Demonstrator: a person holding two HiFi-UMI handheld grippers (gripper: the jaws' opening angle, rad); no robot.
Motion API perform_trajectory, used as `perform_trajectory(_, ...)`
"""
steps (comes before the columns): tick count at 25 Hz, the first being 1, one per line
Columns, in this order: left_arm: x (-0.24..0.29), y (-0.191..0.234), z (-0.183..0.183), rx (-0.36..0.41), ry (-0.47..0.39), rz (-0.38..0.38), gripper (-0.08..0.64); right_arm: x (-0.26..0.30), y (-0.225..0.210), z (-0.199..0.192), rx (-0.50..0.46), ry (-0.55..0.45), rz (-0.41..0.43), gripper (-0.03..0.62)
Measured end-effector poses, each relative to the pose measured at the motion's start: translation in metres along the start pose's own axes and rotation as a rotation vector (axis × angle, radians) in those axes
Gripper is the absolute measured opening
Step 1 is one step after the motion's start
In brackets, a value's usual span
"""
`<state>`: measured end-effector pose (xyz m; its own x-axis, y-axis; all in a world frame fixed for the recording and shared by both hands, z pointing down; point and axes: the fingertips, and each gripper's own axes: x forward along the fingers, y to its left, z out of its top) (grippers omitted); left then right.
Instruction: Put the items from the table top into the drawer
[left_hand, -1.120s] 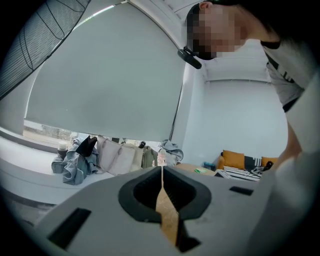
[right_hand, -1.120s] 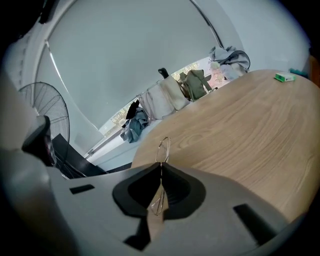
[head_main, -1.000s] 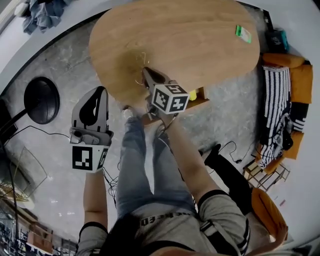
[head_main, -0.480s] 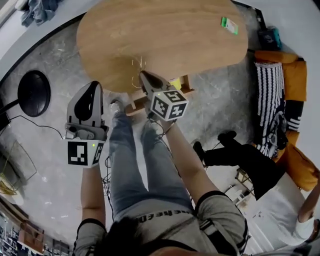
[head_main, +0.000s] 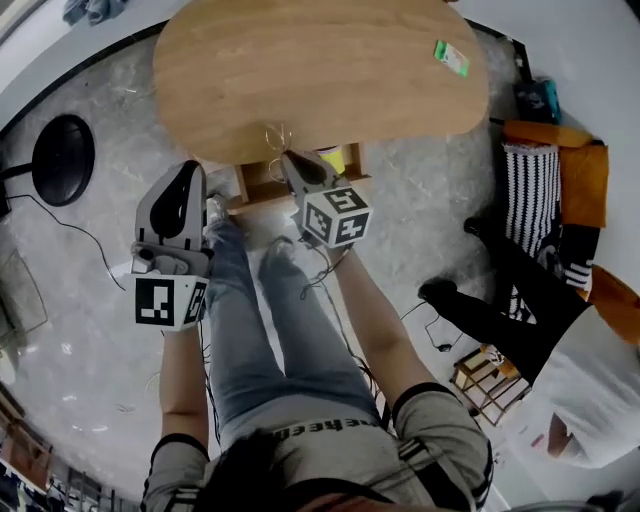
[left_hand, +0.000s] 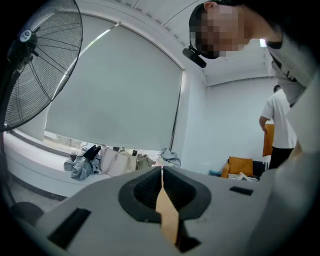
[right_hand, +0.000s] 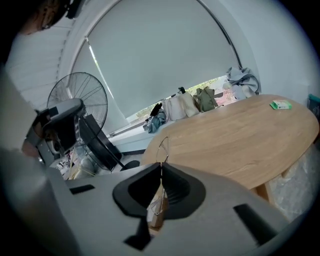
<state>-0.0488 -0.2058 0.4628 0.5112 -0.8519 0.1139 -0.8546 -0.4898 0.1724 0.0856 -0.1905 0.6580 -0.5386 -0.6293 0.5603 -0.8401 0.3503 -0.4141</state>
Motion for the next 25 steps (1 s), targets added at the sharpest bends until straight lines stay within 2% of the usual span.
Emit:
perform_trajectory(11,-0.03,-0.029,-0.014,0.014,-0.022,0.082,0.012,-0.007,-0.014,-0.058,-0.298,0.158,0.079,0.011)
perform_trajectory(15,-0.039,-0.039,-0.027,0.032,0.002,0.073,0.012,0.001,-0.016,-0.079,-0.436,0.218,0.11,0.011)
perform_trajectory(22,-0.04,-0.039,-0.032,0.036,-0.029,0.094,0.012,0.027,-0.021,-0.123,-0.706,0.365,0.165,0.011)
perform_trajectory(25,-0.045,-0.034,-0.051,0.047,0.02,0.081,0.012,0.041,-0.029,-0.14,-0.796,0.428,0.185,0.011)
